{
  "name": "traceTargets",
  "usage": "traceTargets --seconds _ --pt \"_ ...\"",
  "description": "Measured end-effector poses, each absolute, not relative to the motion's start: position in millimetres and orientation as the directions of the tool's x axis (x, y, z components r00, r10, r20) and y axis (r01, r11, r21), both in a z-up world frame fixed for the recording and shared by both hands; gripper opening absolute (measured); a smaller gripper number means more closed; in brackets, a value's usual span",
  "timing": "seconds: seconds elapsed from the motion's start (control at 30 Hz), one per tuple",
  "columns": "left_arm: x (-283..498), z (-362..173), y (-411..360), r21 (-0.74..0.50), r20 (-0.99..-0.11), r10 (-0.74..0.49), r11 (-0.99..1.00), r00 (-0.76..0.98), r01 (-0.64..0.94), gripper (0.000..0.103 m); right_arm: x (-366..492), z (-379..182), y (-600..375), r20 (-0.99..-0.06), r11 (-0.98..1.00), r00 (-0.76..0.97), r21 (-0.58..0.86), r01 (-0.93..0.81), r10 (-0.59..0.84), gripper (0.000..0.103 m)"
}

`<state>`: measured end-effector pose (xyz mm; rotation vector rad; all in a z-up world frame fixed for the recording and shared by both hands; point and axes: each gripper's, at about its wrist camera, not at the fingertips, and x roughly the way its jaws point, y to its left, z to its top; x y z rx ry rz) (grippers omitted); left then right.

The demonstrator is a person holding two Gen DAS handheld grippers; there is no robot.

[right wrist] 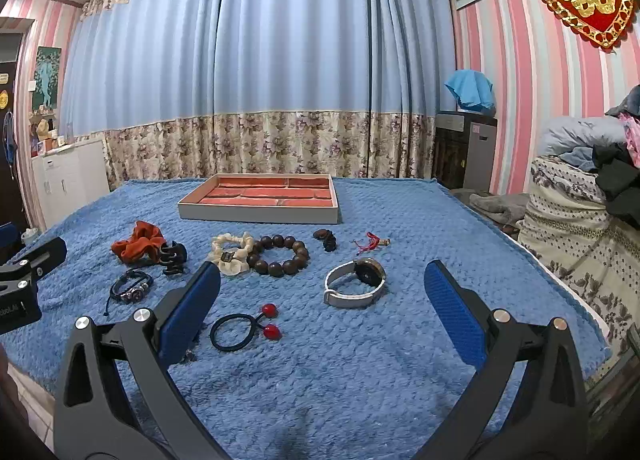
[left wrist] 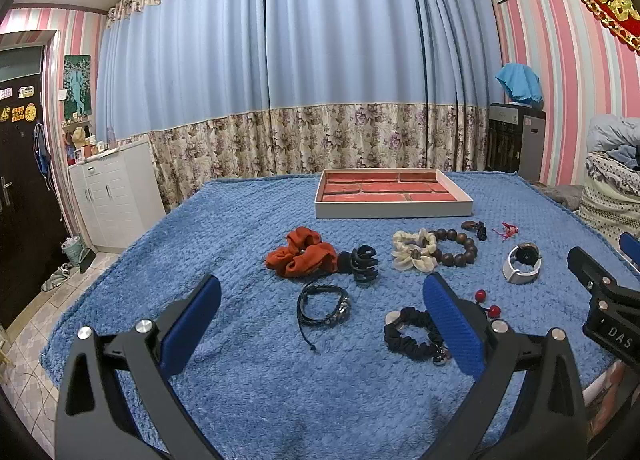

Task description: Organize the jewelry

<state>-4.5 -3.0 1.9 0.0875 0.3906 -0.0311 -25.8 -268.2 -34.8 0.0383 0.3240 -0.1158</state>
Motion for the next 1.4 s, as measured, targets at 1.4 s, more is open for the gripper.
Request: traceTargets --seconds 1.4 --pt "-3.5 3.2 -2.5 0.073 -0.390 -0.018 0.996 0.921 0.051 0.099 -25.1 -37.0 -267.6 -0.317 0.992 0.941 0.016 0.129 -0.117 0.099"
